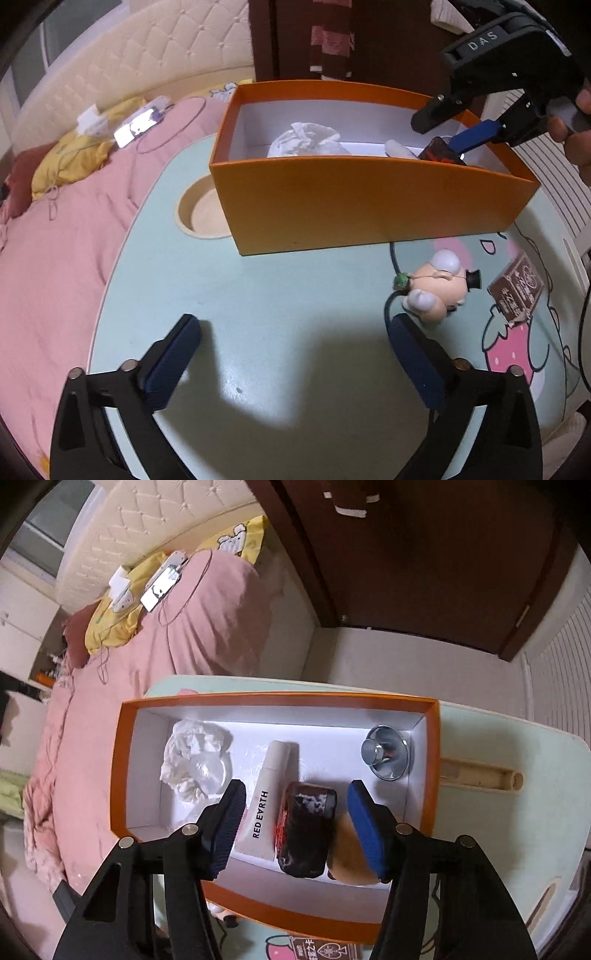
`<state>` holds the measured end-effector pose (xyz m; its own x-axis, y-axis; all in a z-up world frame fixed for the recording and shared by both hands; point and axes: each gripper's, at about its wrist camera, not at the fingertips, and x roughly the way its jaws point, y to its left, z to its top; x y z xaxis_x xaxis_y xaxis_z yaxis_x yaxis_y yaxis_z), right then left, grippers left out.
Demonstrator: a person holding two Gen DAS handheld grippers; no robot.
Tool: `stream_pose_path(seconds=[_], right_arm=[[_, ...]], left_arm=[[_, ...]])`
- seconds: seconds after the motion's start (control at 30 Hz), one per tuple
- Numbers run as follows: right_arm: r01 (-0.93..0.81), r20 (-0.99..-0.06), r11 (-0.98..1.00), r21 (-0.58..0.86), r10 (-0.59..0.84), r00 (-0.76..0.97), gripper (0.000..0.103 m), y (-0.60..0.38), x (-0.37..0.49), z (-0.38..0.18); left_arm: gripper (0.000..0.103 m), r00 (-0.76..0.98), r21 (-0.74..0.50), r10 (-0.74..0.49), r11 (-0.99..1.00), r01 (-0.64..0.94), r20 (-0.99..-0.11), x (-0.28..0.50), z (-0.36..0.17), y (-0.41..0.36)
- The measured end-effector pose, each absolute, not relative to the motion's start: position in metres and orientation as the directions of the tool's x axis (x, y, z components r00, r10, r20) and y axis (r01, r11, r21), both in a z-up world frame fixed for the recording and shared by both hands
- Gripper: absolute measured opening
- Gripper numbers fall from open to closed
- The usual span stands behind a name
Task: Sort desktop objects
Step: 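Reach the right gripper into the box and grasp the dark red box, then lift the dark red box out with the right gripper onto the table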
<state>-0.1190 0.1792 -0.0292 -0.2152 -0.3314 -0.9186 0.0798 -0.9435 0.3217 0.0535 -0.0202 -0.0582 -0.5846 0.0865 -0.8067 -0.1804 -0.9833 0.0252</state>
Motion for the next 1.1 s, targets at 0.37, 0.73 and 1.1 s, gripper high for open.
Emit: stream_pose_path(seconds=[0.37, 0.73, 1.1], right_arm=[[0.194, -0.973, -0.961, 0.197, -0.216, -0.082, 0.054, 0.162, -0.126, -0.037], [0.236, -0.94, -0.94, 0.248, -0.292, -0.174, 0.029, 0.17, -0.117, -0.013], [0.411, -0.771, -0.798, 0.441, -0.571, -0.28, 0.029, 0.192, -0.017, 0.037]], left_arm=[[0.103, -0.636, 0.017, 0.051, -0.995, -0.101, -0.77, 0.046, -0.057, -0.007], [0.103, -0.646, 0.013, 0.05, -0.996, -0.092, -0.762, 0.047, -0.059, -0.004], [0.103, -0.649, 0.009, 0.052, -0.996, -0.09, -0.759, 0.051, -0.059, -0.002]])
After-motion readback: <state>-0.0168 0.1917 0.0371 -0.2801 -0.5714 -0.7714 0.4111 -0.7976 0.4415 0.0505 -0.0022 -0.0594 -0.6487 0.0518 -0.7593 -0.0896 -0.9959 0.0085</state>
